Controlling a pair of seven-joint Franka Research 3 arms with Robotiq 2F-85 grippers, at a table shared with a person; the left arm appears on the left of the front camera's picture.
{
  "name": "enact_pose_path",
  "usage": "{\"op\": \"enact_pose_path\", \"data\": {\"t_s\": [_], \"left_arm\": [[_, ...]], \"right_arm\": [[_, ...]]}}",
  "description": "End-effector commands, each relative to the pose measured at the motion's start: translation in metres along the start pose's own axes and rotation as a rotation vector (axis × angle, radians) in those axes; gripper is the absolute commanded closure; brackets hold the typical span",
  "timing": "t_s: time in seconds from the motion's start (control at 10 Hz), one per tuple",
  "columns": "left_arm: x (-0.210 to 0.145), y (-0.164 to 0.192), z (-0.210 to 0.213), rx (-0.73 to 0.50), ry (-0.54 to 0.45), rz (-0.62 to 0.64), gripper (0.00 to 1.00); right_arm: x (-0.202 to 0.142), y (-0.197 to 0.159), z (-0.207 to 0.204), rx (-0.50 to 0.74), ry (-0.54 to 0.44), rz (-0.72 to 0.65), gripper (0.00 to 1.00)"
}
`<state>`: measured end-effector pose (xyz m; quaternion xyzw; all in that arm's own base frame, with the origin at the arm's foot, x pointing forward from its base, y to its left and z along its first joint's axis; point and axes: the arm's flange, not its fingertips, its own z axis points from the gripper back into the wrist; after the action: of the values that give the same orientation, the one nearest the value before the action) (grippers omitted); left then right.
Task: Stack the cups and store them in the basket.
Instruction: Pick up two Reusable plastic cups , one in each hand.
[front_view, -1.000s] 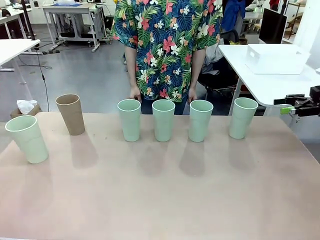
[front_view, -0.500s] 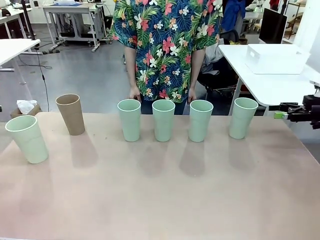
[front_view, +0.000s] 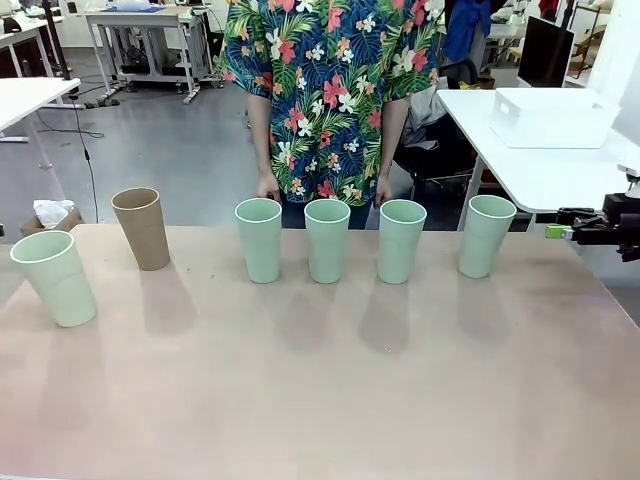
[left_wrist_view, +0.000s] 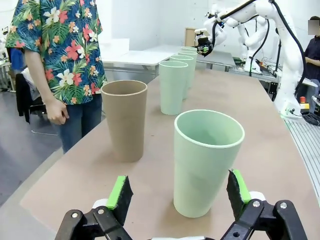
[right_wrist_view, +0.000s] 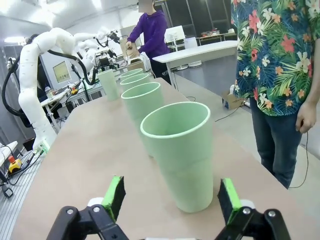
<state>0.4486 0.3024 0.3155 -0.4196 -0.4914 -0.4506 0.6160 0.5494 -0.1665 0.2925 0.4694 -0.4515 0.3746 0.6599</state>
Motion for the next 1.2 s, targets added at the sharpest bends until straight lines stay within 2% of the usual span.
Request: {"op": "enact_pose_path", "data": {"t_s": [0.0,0.1,0.2,0.3,0.5,0.8,1.1], "left_arm": [[0.005,0.001,-0.002,0.004,0.008,-0.01,0.0],[0.0,0.0,0.0,0.0,0.0,0.0,0.0],[-0.007,0.01,-0.004,-0.011,0.01,-0.015,0.0],[-0.016,0.01,-0.001,-0.018,0.0,-0.02,0.0],[-0.028,-0.003,0.005,-0.067,-0.071,-0.038,0.0],[-0.051,-0.008,0.003,-0.114,-0.145,-0.06,0.0],[-0.063,-0.001,-0.01,-0.134,-0.183,-0.057,0.0]], "right_arm": [[0.004,0.001,0.0,0.0,0.002,0.007,0.0],[0.0,0.0,0.0,0.0,0.0,0.0,0.0],[-0.008,-0.031,-0.012,0.046,-0.053,0.061,0.0],[-0.017,-0.043,-0.019,0.082,-0.092,0.095,0.0],[-0.03,-0.053,-0.027,0.118,-0.144,0.141,0.0],[-0.039,-0.062,-0.032,0.154,-0.155,0.174,0.0],[-0.04,-0.06,-0.038,0.128,-0.128,0.178,0.0]]}}
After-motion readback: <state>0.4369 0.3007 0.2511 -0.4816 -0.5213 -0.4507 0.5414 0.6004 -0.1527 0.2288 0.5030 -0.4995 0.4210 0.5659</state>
